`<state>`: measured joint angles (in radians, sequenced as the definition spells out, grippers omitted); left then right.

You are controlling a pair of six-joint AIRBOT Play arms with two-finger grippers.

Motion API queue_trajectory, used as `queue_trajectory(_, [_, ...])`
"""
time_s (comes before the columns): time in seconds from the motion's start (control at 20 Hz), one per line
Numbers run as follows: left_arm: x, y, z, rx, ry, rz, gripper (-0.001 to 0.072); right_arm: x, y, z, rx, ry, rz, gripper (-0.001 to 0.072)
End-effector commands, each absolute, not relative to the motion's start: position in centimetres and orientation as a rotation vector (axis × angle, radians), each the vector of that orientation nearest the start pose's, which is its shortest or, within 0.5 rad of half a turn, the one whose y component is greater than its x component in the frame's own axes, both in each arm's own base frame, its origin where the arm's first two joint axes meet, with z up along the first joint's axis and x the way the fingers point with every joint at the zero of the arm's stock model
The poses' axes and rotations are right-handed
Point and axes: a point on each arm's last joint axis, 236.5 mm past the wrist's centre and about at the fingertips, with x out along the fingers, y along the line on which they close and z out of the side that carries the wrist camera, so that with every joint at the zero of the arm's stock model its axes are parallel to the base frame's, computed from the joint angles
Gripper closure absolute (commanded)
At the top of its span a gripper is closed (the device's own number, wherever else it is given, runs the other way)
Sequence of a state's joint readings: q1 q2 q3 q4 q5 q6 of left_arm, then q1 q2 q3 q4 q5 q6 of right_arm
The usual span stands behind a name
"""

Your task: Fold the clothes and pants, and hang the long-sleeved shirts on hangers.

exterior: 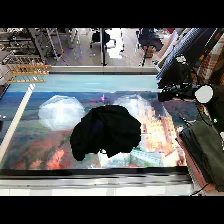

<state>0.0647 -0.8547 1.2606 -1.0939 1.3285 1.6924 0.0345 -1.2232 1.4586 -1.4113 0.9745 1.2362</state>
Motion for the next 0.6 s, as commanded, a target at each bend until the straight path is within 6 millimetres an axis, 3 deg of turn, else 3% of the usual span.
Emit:
queue_trajectory(0.0, [32.0,8.8,18.8,0.108,0.908,0.325,0.0688,46.7,5.4,18.5,-0.165,0.692,0.264,0.0700])
queue_trajectory(0.05, [32.4,7.0,18.0,0.050,0.928,0.261,0.0593,46.9,6.2,18.9,-0.124,0.671,0.286,0.0700])
queue_trajectory(0.1, [32.8,4.7,17.1,0.039,0.954,0.150,0.0172,47.0,6.9,19.4,-0.090,0.653,0.304,0.0698])
queue_trajectory(0.15, [33.3,2.2,16.3,-0.020,0.970,0.055,0.0019,46.6,7.6,19.4,-0.059,0.662,0.325,0.0699])
queue_trajectory(0.2, [33.4,-0.3,15.4,-0.065,0.993,-0.045,0.0000,46.4,7.6,19.3,-0.067,0.672,0.331,0.0696])
queue_trajectory(0.25, [33.2,-3.2,14.2,-0.112,1.019,-0.161,0.0004,46.0,7.1,18.7,-0.097,0.698,0.319,0.0582])
queue_trajectory(0.3, [32.5,-5.9,12.6,-0.148,1.057,-0.261,0.0011,45.7,5.7,18.0,-0.110,0.737,0.278,0.0407])
queue_trajectory(0.35, [31.4,-8.2,10.6,-0.162,1.104,-0.326,0.0012,45.0,4.4,16.8,-0.086,0.802,0.254,0.0281])
queue_trajectory(0.45, [29.6,-11.6,6.3,-0.077,1.140,-0.407,0.0012,41.9,3.7,13.6,-0.059,0.951,0.343,0.0241])
queue_trajectory(0.55, [27.8,-15.6,2.7,-0.014,1.130,-0.494,0.0011,37.3,4.9,9.1,0.035,1.148,0.478,0.0240])
